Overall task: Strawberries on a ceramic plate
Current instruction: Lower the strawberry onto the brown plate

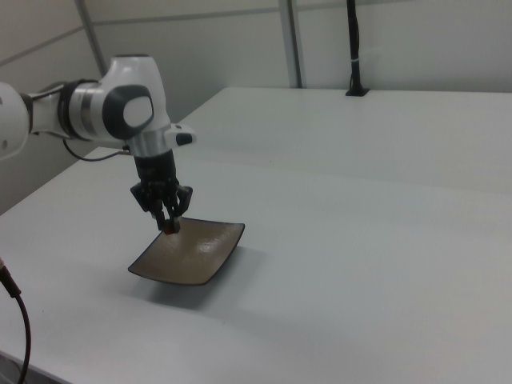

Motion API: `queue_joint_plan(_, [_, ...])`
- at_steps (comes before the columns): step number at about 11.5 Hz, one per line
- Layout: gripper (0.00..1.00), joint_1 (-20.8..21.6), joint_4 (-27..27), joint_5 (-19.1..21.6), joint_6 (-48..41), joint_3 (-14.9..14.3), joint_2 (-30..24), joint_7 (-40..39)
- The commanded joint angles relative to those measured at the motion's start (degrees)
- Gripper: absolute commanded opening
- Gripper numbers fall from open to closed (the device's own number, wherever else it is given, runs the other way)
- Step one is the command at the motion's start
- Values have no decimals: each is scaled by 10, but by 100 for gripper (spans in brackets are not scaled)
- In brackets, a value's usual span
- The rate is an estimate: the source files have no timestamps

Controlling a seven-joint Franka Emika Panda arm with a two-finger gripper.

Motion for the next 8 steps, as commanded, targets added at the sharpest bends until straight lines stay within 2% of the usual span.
queue_joint_plan(1, [5,-3,-86,15,96,4,-23,-14])
queue_joint_plan(5, [6,-3,-143,15,239,4,-2,-14])
queue_joint_plan(8, [7,-2,-143,15,290,7,22,-8])
